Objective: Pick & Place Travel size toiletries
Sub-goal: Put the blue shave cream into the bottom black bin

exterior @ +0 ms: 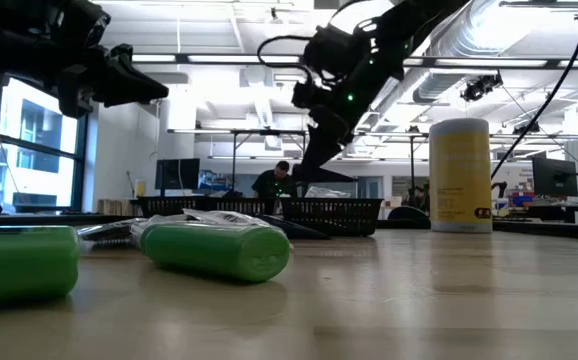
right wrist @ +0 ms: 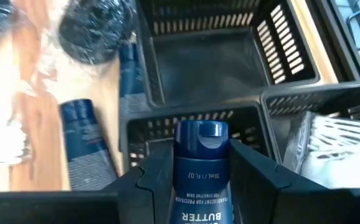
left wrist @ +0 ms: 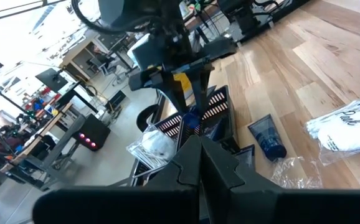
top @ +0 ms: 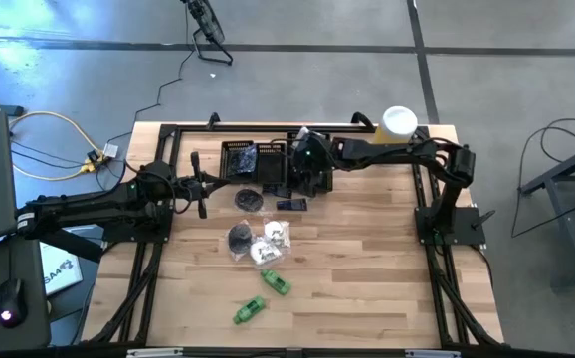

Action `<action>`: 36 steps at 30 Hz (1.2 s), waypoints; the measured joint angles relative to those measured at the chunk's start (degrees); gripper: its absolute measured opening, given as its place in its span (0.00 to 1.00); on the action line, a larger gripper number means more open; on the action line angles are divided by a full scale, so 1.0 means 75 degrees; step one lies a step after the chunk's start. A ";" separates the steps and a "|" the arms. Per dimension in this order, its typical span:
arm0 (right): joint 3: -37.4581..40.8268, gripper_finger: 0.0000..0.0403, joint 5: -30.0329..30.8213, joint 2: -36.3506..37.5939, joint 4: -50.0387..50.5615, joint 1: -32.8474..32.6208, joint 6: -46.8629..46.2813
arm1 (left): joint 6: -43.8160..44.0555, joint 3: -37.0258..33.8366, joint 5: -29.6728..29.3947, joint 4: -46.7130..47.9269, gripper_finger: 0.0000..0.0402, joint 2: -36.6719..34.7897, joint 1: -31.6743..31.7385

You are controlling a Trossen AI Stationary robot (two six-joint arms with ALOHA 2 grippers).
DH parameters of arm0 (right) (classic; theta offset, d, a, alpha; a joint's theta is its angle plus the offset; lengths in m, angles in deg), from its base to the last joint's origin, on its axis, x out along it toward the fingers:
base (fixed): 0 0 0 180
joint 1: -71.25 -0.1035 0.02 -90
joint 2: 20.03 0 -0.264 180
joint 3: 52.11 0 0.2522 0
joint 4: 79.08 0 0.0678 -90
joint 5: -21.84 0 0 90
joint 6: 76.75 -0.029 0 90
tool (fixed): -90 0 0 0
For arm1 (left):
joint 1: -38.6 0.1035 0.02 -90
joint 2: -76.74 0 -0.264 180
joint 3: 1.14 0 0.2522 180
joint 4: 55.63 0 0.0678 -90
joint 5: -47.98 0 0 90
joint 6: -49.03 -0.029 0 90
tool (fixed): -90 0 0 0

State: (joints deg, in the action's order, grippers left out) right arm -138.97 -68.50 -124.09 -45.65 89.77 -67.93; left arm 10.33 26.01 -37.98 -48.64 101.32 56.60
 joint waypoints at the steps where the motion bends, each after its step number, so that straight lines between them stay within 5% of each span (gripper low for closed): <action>1: 0.0000 0.32 0.0003 -0.0046 -0.0020 0.0015 0.0021 | 0.0000 0.0000 0.0000 0.0017 0.00 0.0000 0.0000; 36: -0.0003 0.32 -0.0232 -0.0712 0.0048 0.0402 0.0031 | 0.0000 0.0000 0.0000 0.0123 0.00 0.0000 -0.0002</action>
State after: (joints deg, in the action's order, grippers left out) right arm -139.00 -70.24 -129.43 -45.30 92.79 -67.70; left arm 10.33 26.01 -37.98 -47.72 101.32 56.58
